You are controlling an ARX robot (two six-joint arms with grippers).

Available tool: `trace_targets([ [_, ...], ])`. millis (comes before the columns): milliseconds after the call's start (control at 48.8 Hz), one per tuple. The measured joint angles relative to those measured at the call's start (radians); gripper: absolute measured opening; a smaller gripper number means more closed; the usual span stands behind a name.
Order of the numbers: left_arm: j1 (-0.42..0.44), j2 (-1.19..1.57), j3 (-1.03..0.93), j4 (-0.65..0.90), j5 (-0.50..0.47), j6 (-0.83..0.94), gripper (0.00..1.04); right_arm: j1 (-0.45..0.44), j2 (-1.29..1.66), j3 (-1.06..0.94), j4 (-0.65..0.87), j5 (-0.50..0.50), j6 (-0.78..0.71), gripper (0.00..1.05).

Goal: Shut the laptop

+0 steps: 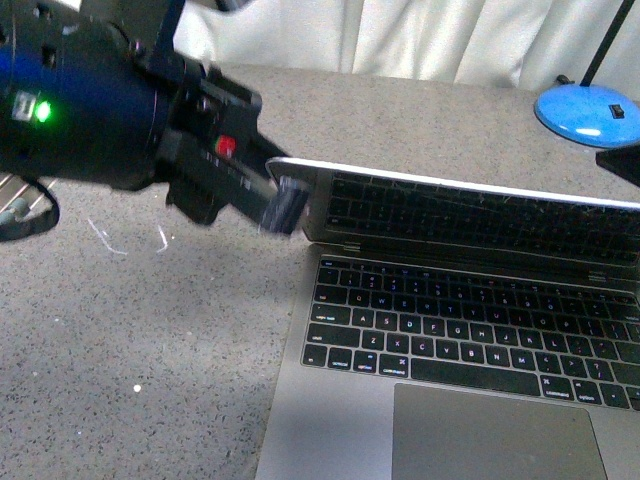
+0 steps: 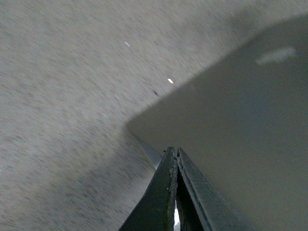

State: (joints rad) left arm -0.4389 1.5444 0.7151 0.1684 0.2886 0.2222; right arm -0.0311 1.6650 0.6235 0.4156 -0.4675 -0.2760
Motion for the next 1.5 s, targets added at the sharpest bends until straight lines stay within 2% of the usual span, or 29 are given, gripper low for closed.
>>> trace_targets([
  [123, -0.023, -0.019, -0.024, -0.091, 0.034, 0.02, 0.04, 0.008, -0.002, -0.029, -0.076, 0.057, 0.05, 0.01],
  [287, -0.064, -0.034, -0.07, -0.185, 0.089, 0.059, 0.04, 0.023, -0.001, -0.072, -0.153, 0.085, 0.109, 0.01],
  [472, -0.104, -0.04, -0.117, -0.224, 0.115, 0.101, 0.04, 0.058, 0.001, -0.119, -0.188, 0.13, 0.153, 0.01],
  [738, -0.138, -0.047, -0.155, -0.224, 0.105, 0.122, 0.04, 0.109, 0.004, -0.15, -0.179, 0.182, 0.186, 0.01],
  [944, -0.126, -0.042, -0.158, -0.124, 0.018, 0.082, 0.04, 0.122, 0.001, -0.156, -0.132, 0.222, 0.216, 0.01],
  [1149, -0.043, -0.024, -0.138, 0.103, -0.127, -0.077, 0.04, 0.112, -0.05, -0.158, -0.052, 0.32, 0.275, 0.01],
  [1251, 0.07, -0.024, -0.093, 0.26, -0.282, -0.239, 0.04, 0.109, -0.138, -0.173, 0.031, 0.394, 0.294, 0.01],
  [1333, 0.143, -0.042, -0.086, 0.315, -0.358, -0.322, 0.04, 0.111, -0.21, -0.193, 0.073, 0.445, 0.304, 0.01],
  [1497, 0.254, -0.11, -0.138, 0.4, -0.414, -0.366, 0.04, 0.126, -0.352, -0.274, 0.151, 0.553, 0.313, 0.01],
])
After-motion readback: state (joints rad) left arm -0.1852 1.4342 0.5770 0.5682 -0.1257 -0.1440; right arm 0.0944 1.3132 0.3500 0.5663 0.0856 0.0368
